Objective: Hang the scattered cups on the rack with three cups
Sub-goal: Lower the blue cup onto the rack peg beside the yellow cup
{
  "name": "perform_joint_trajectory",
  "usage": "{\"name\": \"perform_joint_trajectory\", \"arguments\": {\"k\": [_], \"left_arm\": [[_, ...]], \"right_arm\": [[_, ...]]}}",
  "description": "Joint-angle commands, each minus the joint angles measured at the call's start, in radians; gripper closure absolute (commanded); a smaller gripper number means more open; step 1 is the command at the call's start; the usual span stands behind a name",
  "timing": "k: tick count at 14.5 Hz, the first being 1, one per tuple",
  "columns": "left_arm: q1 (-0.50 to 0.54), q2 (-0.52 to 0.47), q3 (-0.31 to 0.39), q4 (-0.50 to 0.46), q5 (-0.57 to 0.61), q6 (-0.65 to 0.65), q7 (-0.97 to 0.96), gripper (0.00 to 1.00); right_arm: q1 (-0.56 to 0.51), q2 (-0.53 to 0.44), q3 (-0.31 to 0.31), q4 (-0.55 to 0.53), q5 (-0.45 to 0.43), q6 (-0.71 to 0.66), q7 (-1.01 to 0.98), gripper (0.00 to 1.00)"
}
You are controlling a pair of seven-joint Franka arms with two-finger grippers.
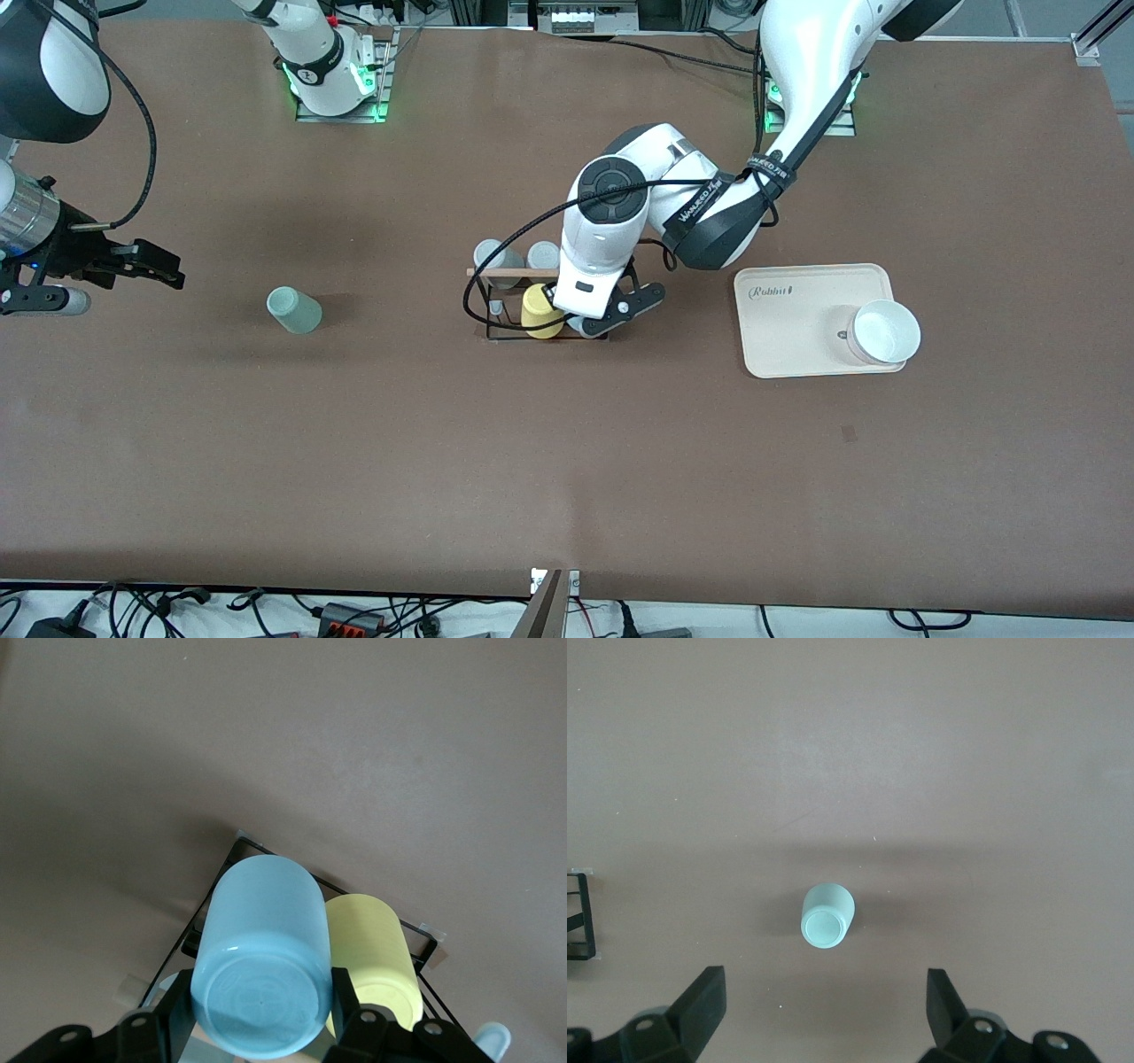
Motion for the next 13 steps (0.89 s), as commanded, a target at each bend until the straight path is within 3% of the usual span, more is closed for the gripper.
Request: {"name": "perform_joint_trajectory", "arguments": {"k": [1,9,13], "left_arm": [[-0.013,0.006,0.008,0.0,0.028,-0.014,-0.019,0.51],[-0.013,0.032,0.008,-0.011,0.029,-0.004,-0.022,0.51],[-0.013,0.035,0.008,-0.021,0.029,0.022,-0.022,0.4]], "right_arm": [[0.0,0.011,0.001,0.002,-0.004,-0.001,-0.004,0.0],[0.003,0.028,0.004,0.012,-0.006,-0.019,-0.016,0.0],[0.009,0.045,0.006,0.012,-0.008,-0.022,-0.017,0.0]]}}
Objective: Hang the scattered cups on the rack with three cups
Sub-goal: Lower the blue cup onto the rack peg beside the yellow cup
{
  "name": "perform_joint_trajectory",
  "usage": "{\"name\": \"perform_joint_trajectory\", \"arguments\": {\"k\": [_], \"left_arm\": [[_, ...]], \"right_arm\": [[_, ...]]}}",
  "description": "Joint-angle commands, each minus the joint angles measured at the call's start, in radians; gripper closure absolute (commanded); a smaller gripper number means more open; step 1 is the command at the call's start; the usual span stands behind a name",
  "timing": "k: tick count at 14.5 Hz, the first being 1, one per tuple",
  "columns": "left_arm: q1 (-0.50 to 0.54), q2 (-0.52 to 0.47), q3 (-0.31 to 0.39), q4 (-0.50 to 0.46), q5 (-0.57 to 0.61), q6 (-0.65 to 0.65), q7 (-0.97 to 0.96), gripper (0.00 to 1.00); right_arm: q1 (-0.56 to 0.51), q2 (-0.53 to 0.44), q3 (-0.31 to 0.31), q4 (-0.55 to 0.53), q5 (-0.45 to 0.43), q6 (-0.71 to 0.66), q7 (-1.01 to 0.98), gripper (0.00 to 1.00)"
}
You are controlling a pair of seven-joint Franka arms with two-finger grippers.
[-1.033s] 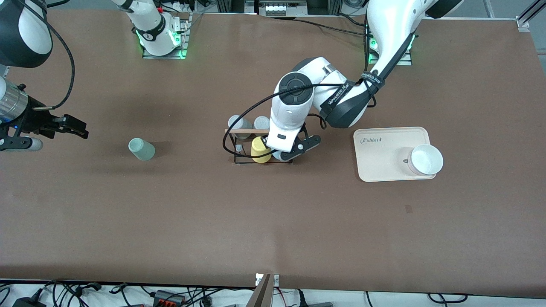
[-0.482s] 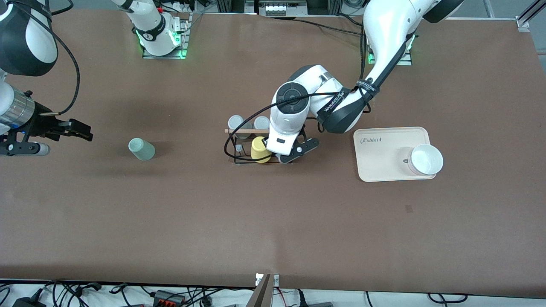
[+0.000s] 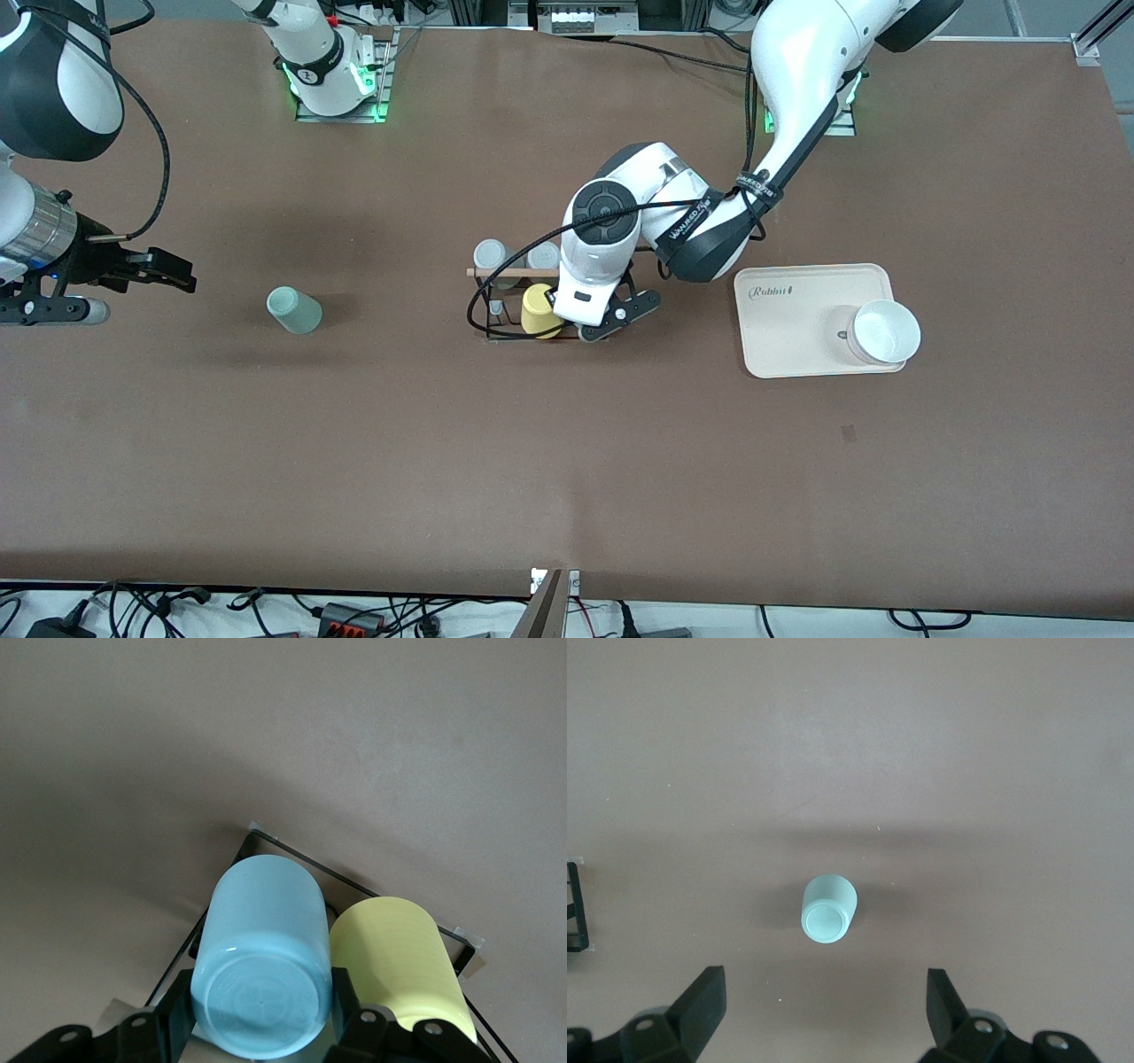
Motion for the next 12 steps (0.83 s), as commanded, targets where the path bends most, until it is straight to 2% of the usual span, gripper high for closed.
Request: {"name": "perform_joint_trajectory", "arguments": {"k": [1,4,8,12], "left_arm": [[-0.009,-0.002,0.006,-0.004,0.028,0.012,-0.021,0.33],[0.001,-0.013,0.006,-0.004,0.027,0.007,-0.02,0.26],[0.021,-0.036,0.004,-0.001,0.027,-0.003,-0.018,0.25],[0.064,-0.084,0.003,0.001,0.027,-0.069,0.0,0.23]], "right_arm": [[0.004,0.015,0.003,0.011,-0.006,-0.012,-0.012,0.0],[0.004,0.015,0.004,0.007,0.0,-0.012,-0.012,0.0],[0.004,0.013,0.004,0.005,0.0,-0.012,-0.008,0.0],[0.004,0.016,0.004,-0.001,0.0,-0.012,-0.002,0.0]]}}
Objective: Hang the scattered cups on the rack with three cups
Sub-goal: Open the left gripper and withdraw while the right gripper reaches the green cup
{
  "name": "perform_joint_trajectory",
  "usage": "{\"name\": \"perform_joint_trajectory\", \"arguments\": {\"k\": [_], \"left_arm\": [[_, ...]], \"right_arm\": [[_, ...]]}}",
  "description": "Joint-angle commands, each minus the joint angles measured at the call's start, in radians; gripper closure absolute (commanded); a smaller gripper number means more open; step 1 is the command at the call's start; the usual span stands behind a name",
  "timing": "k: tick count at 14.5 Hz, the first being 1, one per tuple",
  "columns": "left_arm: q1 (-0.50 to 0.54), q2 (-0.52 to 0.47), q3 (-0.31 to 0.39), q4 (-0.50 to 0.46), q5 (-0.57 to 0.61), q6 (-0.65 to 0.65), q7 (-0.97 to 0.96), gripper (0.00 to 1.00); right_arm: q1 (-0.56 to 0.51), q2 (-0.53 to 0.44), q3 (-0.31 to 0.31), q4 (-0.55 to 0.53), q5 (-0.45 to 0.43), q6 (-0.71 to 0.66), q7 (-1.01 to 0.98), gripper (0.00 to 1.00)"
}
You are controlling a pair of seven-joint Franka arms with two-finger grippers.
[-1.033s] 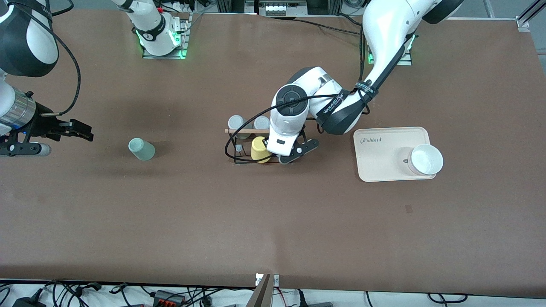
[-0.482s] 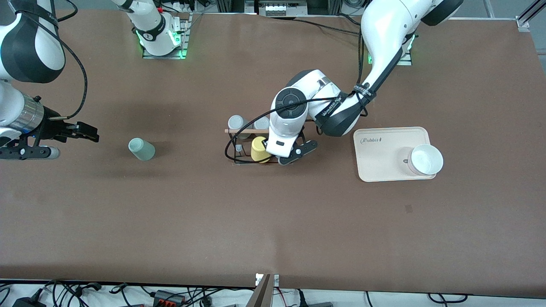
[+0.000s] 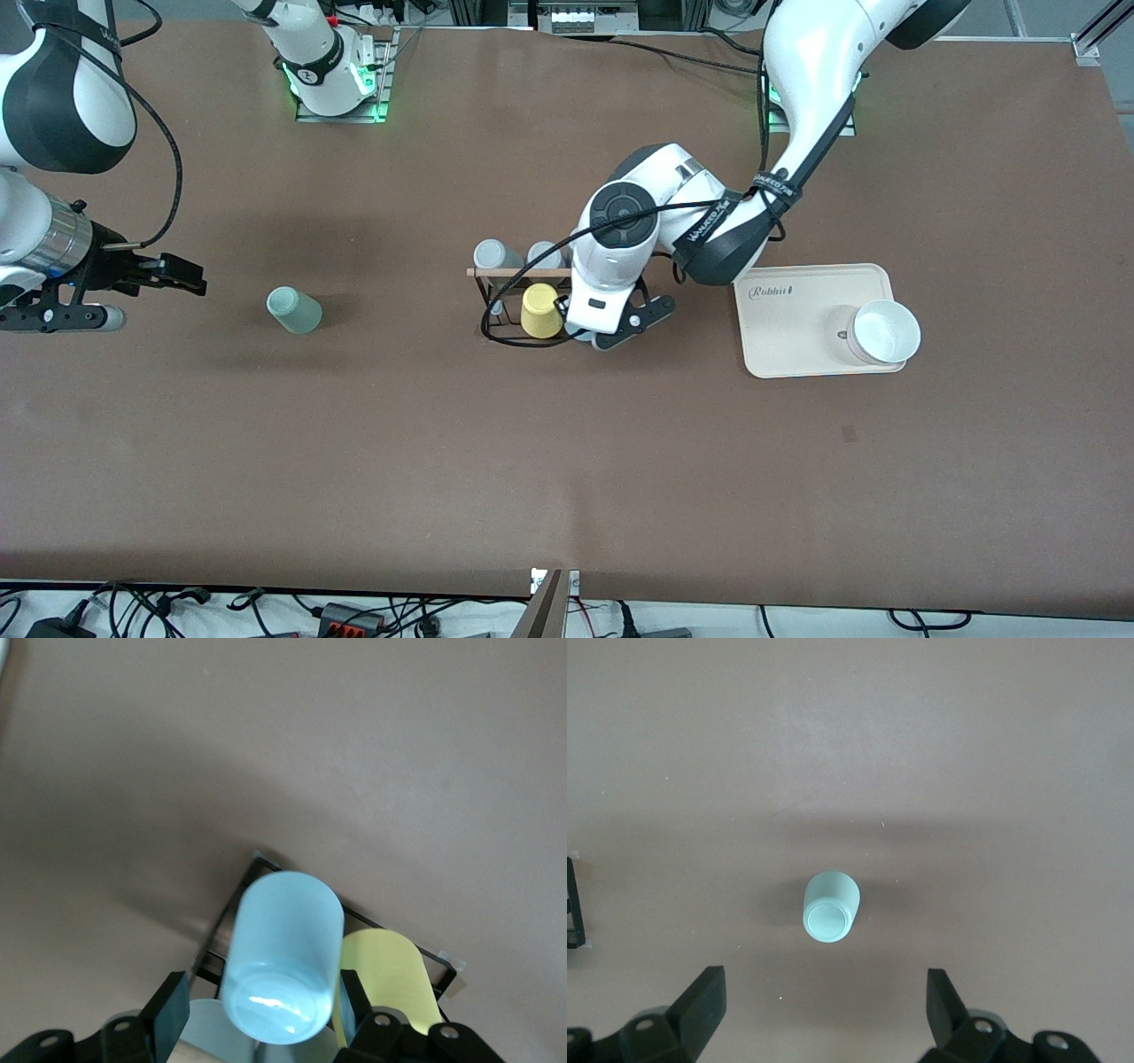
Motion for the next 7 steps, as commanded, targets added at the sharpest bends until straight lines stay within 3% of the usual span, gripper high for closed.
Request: {"name": "perform_joint_trajectory", "arguments": {"k": [1,4,6,7], "left_arm": [[0.041,-0.062,-0.004,-0.009,0.026,-0.062,0.004,0.22],[0.111,-0.102,-0.011,-0.009,0.016,-0.116,0.09,0.14],[0.156,-0.128,-0.011,-0.012,0.016,-0.144,0.139,0.0],[0.179,-0.143,-0.011,-0.012,0.016,-0.165,0.163,0.0]], "right_arm": [[0.001,0.016,0.002,-0.001,-0.004,-0.011,-0.008,0.0],[0.032,0.047,0.002,-0.013,-0.004,-0.013,0.017,0.0],[0.056,0.071,0.002,-0.036,-0.004,-0.001,0.063,0.0],[0.067,0.083,0.002,-0.051,-0.004,0.022,0.064,0.0]]}}
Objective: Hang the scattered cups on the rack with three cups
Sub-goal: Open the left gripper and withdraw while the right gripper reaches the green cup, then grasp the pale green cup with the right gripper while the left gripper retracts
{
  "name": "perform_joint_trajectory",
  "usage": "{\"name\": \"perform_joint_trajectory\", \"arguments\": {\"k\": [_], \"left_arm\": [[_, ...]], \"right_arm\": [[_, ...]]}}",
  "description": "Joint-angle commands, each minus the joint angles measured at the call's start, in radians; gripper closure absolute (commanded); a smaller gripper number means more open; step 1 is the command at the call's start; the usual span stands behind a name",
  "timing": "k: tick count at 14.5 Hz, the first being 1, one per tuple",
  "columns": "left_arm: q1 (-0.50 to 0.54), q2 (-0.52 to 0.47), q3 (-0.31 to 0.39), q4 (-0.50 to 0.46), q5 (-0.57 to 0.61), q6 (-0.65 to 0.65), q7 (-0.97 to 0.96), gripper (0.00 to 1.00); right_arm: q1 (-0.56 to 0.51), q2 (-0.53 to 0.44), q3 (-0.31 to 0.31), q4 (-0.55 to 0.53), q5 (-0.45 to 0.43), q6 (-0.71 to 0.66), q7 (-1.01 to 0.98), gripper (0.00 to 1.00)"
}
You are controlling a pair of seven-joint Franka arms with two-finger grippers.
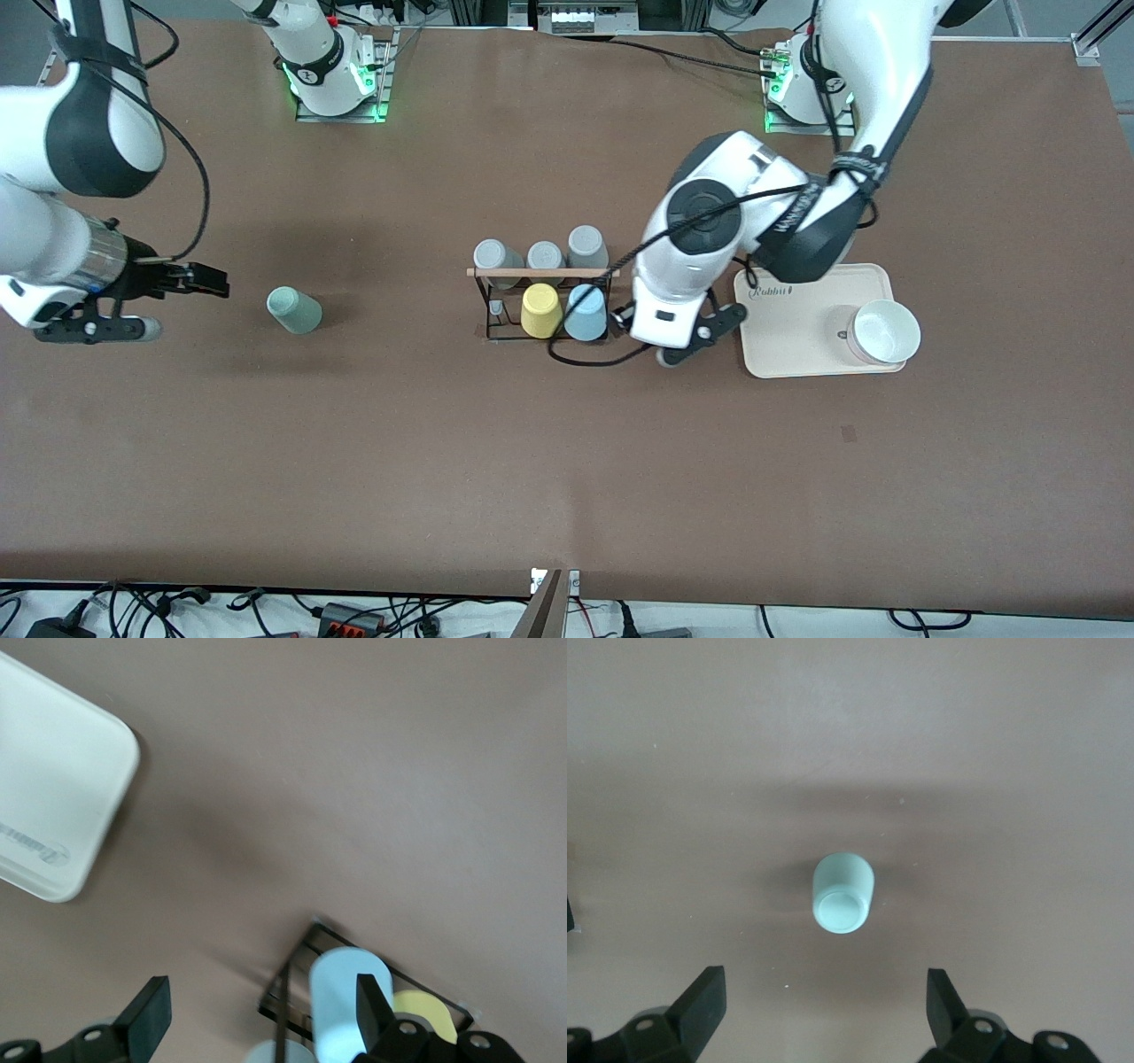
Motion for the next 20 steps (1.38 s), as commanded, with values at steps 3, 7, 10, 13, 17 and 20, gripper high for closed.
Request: {"name": "perform_joint_trajectory", "arguments": {"k": [3,7,10,13,17,20], "left_arm": [[0.112,-0.089,-0.01,-0.023,0.015,-0.085,0.148,0.0],[0.18,-0.19,-0.012,-0.124,0.014,-0.084,0.272,0.0],[0.278,-0.276,-0.033,-0.224,0.011,-0.079,0.436,0.0],[0.402,-0.345,-0.096,-0.297,-0.028,-0.081,0.582,0.0],[0.531,-0.428,-0.133,-0.293,-0.083,-0.133,0.741,0.0],[0.571,-0.476,-0.133,-0.282,-0.082,-0.151,0.765,0.0]], "right_arm": [[0.027,0.017,-0.001,-0.146,-0.008,0.162,0.032,0.0],[0.019,0.026,-0.003,-0.282,-0.012,0.296,0.034,0.0],[0.018,0.043,-0.004,-0.329,-0.012,0.345,0.058,0.0],[0.012,0.059,-0.007,-0.355,-0.011,0.406,0.06,0.0],[0.001,0.105,-0.007,-0.355,-0.006,0.439,0.062,0.0],[0.004,0.124,-0.006,-0.355,-0.003,0.437,0.087,0.0]]}}
